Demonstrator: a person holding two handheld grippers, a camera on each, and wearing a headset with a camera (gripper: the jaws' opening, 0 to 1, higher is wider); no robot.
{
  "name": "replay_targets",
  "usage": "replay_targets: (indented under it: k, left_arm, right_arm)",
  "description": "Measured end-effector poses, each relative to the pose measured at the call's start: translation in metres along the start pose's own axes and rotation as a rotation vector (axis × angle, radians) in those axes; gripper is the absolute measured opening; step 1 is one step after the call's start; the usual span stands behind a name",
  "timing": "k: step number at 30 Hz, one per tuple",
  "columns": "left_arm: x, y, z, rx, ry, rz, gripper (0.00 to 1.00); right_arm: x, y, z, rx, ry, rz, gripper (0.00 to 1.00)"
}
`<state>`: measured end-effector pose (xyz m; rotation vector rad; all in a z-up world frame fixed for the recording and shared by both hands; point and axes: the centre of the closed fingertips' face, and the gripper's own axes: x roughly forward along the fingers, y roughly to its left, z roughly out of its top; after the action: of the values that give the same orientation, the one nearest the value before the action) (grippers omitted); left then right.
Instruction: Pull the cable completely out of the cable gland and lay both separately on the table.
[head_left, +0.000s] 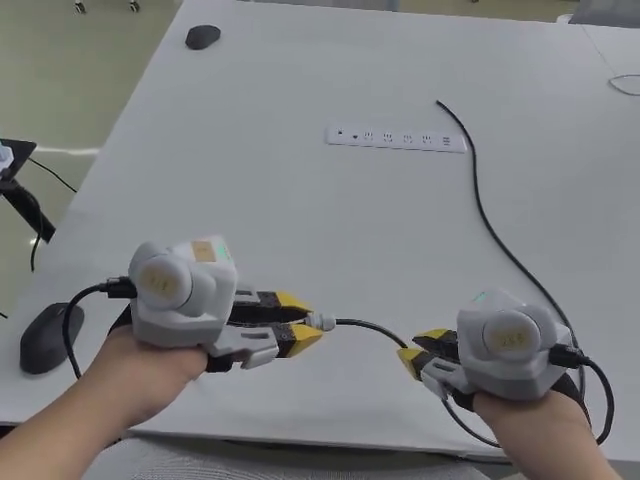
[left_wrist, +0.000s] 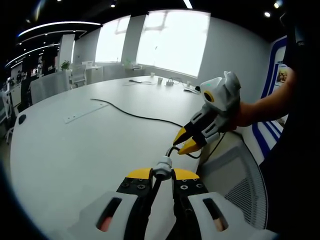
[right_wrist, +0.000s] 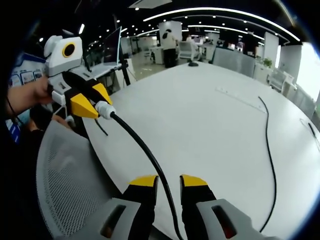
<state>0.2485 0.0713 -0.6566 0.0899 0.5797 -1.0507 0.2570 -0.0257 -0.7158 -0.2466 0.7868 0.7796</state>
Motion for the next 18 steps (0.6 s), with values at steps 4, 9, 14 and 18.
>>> replay_targets:
  k: [4, 9, 14, 18]
  left_arm:
    - [-0.001, -0.001, 0.002, 0.001, -0.008, 0.002, 0.15]
    - [-0.001, -0.002, 0.003, 0.000, -0.009, 0.005, 0.15]
    - [0.001, -0.003, 0.004, -0.003, -0.010, 0.005, 0.15]
    - [0.002, -0.003, 0.004, 0.000, -0.007, 0.003, 0.15]
  right_arm:
    - [-0.011, 0.009, 0.015, -0.184, -0.003, -0.015, 0.18]
    - [-0.014, 0.031, 0.039, -0.297, -0.053, 0.034, 0.21]
    - [-0.010, 0.046, 0.049, -0.459, -0.050, 0.054, 0.20]
    - [-0.006, 0.051, 0.052, -0.513, -0.042, 0.058, 0.18]
